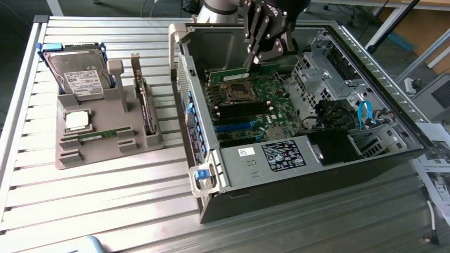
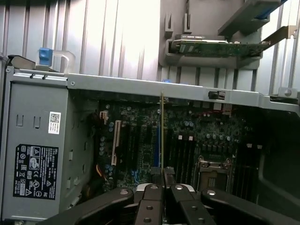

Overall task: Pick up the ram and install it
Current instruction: 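Pick up the ram and move it above insertion slot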

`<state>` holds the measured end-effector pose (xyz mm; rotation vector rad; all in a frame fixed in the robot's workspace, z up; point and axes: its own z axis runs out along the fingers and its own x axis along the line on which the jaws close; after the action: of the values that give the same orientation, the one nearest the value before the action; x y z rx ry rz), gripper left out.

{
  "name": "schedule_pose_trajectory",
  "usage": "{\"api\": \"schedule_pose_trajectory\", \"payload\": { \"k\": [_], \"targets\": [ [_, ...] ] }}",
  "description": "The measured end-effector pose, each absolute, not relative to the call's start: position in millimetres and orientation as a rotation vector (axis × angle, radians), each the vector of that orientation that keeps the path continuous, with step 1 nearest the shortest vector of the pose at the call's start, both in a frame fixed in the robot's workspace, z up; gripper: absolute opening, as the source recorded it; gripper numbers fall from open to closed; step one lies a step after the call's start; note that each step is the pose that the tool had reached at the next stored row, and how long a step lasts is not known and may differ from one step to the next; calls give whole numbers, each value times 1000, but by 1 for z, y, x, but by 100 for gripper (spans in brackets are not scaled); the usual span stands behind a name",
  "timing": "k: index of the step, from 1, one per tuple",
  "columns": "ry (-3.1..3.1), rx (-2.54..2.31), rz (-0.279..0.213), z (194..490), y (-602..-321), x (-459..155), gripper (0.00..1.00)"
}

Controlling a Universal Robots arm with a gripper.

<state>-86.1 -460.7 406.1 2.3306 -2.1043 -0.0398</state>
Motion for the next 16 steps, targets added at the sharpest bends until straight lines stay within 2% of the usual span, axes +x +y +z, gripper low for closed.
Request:
{"api": "schedule_pose_trajectory", "payload": {
  "k": [16],
  "targets": [
    [-2104,2331,-40,406,-461,-43,12]
  ]
}}
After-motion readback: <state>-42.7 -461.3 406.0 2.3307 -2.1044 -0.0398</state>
